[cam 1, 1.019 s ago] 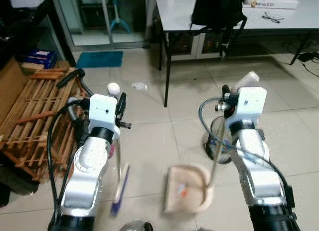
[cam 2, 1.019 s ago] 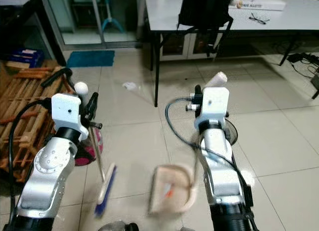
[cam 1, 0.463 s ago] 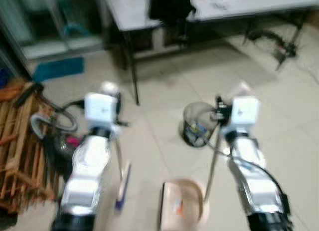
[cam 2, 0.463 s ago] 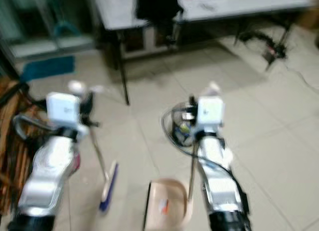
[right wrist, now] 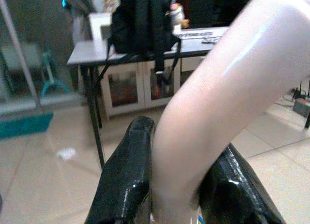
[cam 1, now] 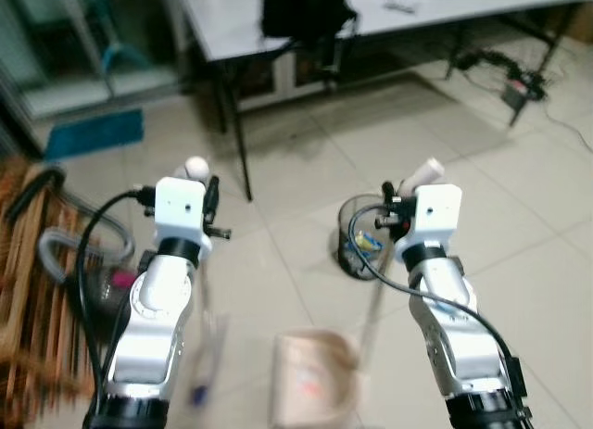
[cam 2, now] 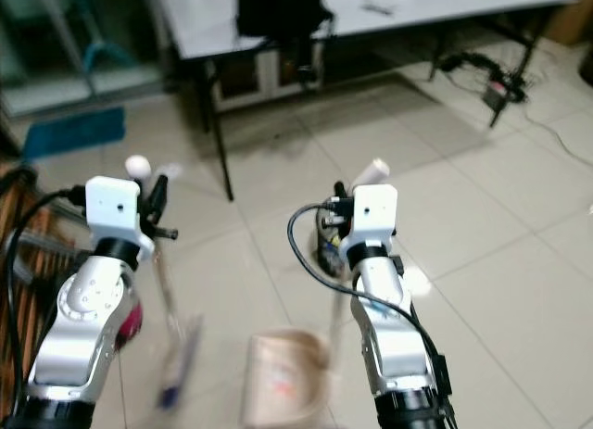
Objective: Sweep floor
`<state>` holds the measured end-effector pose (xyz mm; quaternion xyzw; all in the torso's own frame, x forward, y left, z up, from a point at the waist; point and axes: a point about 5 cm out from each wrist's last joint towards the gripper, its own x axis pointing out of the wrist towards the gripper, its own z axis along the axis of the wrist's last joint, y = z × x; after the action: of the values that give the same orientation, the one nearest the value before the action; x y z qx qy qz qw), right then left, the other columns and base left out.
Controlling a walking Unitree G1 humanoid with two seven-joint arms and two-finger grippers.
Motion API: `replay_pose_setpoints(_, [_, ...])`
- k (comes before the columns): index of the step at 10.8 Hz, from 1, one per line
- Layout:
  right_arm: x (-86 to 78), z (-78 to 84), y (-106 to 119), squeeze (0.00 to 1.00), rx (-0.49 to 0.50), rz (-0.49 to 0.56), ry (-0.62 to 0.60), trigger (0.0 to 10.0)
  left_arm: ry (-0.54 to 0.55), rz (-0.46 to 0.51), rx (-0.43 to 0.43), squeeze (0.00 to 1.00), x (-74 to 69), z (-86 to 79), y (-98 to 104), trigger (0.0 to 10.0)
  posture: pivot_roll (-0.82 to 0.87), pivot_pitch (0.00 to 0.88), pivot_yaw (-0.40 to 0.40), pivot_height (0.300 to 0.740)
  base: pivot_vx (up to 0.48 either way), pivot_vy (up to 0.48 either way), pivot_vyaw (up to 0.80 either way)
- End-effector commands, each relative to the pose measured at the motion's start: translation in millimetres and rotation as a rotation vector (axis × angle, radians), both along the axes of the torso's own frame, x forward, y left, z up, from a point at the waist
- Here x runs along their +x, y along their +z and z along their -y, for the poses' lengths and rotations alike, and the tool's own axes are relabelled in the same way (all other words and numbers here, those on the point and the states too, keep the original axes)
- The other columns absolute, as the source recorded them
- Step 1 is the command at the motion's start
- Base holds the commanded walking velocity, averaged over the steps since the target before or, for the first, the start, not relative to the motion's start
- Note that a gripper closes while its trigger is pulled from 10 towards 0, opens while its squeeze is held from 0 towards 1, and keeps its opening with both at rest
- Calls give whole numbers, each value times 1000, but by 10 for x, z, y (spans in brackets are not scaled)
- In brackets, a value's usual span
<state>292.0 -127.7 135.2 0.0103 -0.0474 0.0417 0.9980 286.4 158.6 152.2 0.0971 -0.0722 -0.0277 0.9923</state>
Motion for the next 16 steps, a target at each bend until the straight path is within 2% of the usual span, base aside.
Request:
replay_pose_setpoints(1, [10, 68, 44, 0, -24, 24, -10, 10000, -27, 57, -20, 0, -1, 81, 111, 10000, 3, 10, 24, 740, 454, 0, 425])
replay_pose_setpoints(8, [40, 70, 56, 0, -22, 34, -21, 10000, -14, 57, -4, 0, 1, 51, 111, 10000, 4, 23, 26, 740, 455, 0, 800])
replay_pose_setpoints(10, [42, 104, 53, 0, 4, 37, -48, 10000, -15, 56, -1, 0, 4, 50, 113, 10000, 5, 27, 25, 740, 454, 0, 0])
replay_pose_setpoints(16, [45, 109, 80, 0, 0, 53, -51, 10000, -28, 52, -10, 0, 18, 62, 107, 10000, -1, 33, 31, 740, 453, 0, 0])
